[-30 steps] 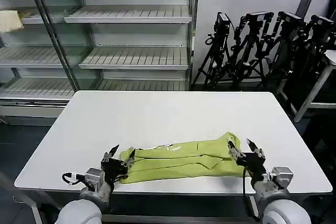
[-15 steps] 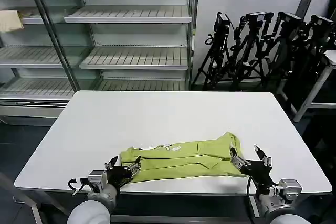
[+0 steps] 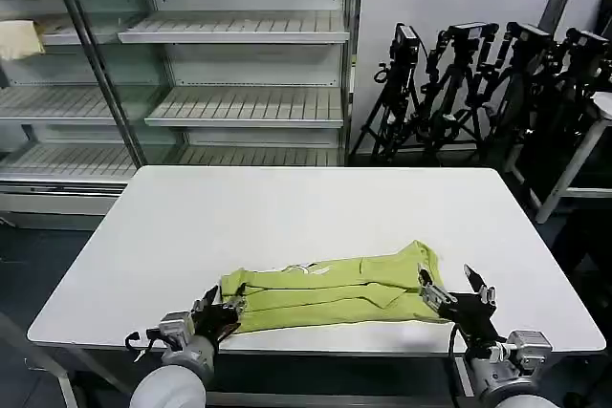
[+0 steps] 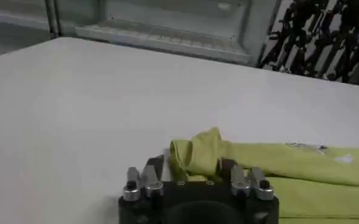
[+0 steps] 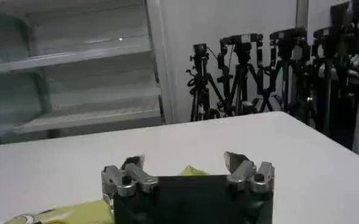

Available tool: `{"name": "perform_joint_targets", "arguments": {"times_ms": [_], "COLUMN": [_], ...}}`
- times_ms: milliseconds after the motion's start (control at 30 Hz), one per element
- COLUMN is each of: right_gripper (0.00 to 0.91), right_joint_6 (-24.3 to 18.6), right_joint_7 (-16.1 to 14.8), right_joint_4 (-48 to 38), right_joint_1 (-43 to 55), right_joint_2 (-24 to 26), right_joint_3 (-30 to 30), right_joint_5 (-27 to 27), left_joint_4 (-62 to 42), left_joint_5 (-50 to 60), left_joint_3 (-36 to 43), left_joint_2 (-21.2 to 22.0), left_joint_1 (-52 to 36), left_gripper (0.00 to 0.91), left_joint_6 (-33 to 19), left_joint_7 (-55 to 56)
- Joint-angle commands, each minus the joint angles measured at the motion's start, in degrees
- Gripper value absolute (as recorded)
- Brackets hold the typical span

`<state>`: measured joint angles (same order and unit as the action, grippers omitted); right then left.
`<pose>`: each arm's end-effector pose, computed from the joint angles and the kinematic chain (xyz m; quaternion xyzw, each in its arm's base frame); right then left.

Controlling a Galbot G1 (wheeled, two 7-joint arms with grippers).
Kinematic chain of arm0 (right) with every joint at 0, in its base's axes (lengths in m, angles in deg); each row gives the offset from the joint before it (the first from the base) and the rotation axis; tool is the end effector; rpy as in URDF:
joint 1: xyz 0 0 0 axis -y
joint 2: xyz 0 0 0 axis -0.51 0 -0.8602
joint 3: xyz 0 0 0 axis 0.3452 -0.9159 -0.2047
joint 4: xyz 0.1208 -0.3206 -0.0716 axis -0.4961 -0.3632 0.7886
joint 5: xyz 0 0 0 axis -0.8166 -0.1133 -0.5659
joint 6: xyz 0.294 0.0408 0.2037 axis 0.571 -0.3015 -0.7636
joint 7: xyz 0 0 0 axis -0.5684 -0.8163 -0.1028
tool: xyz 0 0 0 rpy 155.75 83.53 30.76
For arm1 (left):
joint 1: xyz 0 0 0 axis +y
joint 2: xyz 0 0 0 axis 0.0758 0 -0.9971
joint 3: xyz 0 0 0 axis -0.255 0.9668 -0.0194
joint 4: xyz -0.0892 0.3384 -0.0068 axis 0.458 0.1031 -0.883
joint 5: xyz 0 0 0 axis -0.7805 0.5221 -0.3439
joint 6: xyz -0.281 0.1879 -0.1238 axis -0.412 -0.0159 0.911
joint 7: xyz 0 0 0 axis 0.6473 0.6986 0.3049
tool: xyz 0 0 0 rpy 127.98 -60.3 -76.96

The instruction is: Fold and organize the clothes.

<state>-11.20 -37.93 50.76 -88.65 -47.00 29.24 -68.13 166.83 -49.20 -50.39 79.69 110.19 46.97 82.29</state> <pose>0.1759 -0.0449 -0.1851 0.0041 -0.9932 -0.0532 0.1032 0.2334 -0.0080 -0.2524 -0.0132 -0.9579 0.0703 0.2779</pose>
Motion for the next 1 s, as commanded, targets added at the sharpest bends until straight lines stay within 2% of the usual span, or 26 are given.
{"name": "perform_joint_targets", "arguments": {"times_ms": [33, 300, 467, 833, 1000], "right_gripper": [0.907, 0.907, 0.907, 0.907, 0.907], "right_joint_6": [-0.1, -0.2, -0.3, -0.6, -1.5], "right_joint_7": [0.1, 0.3, 0.4, 0.3, 0.1], "right_joint_4": [0.7, 1.5, 2.2, 2.9, 3.3], "right_joint_1": [-0.5, -1.2, -1.7, -2.3, -2.7], "right_joint_2": [-0.1, -0.8, -1.1, -1.1, -1.4], "right_joint_3": [0.4, 0.8, 1.3, 2.7, 2.7], "right_joint_5": [0.1, 0.2, 0.1, 0.2, 1.9], "left_joint_4": [0.5, 1.4, 2.7, 1.0, -0.5], "left_joint_5": [-5.5, -8.6, -13.2, -24.9, -30.0], "left_joint_3": [-0.2, -2.2, -6.9, -23.8, -29.7], "left_joint_2": [1.7, 1.8, 0.0, -12.0, -15.5], "left_joint_1": [0.9, 0.7, 0.0, -3.6, -6.1], "left_gripper": [0.02, 0.02, 0.02, 0.02, 0.01], "left_joint_6": [-0.1, -2.0, -2.6, -1.1, -0.2], "left_joint_7": [-0.3, -0.6, -0.5, -1.7, -1.9]}}
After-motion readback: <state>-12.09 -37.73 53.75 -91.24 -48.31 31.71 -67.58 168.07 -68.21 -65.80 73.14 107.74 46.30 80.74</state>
